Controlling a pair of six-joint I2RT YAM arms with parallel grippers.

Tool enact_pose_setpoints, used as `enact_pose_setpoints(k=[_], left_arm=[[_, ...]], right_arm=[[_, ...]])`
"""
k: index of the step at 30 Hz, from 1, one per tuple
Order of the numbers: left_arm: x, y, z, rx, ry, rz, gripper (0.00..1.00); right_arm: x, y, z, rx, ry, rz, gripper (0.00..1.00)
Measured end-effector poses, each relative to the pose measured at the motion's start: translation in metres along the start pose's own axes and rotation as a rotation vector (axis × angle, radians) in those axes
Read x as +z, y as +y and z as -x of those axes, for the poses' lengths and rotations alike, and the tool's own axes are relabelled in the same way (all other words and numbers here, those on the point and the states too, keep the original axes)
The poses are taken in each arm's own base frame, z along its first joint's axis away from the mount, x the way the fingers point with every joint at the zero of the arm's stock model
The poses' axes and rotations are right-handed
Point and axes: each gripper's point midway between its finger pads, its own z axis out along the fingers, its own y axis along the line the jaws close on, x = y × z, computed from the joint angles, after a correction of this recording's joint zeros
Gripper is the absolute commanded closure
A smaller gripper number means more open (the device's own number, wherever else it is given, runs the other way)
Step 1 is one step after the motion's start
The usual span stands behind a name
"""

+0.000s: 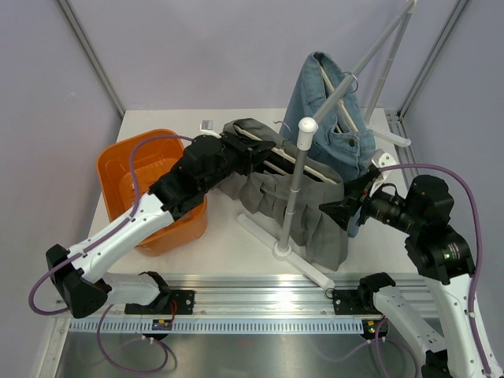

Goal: Remove the skirt from the hanger

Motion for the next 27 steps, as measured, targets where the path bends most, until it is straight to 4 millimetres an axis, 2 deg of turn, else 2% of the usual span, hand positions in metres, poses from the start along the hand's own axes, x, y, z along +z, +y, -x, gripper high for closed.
enact_pose_setpoints(k=[7,10,14,15,17,21,27], left_arm=[[-0.007,-0.024,0.007,0.008,-0.014,-0.043,1.00],[-0.010,-0.037,0.010,0.009,-0.022,-0.067,1.00],[-0.011,-0.041,0.014,0.007,-0.030,-0.074,1.00],[-0.011,-0.040,0.015,0.007,-0.031,-0.070,1.00],[-0.011,-0.038,0.016,0.007,-0.033,-0.062,1.00],[-0.011,-0.035,0.017,0.008,-0.032,-0.050,1.00],[-0.010,-0.035,0.019,0.006,-0.033,-0.049,1.00]], right_arm=[[0.003,-0.002,-0.021,0.043,0.058,-0.001,0.32],[0.002,-0.003,-0.027,0.052,0.070,-0.009,0.40],[0.001,-0.004,-0.030,0.058,0.082,-0.018,0.57],[0.001,-0.005,-0.031,0.058,0.083,-0.020,0.65],[0.002,-0.006,-0.033,0.060,0.086,-0.025,0.72],[0.002,-0.006,-0.034,0.075,0.088,-0.030,1.00],[0.000,-0.010,-0.034,0.100,0.076,-0.068,1.00]])
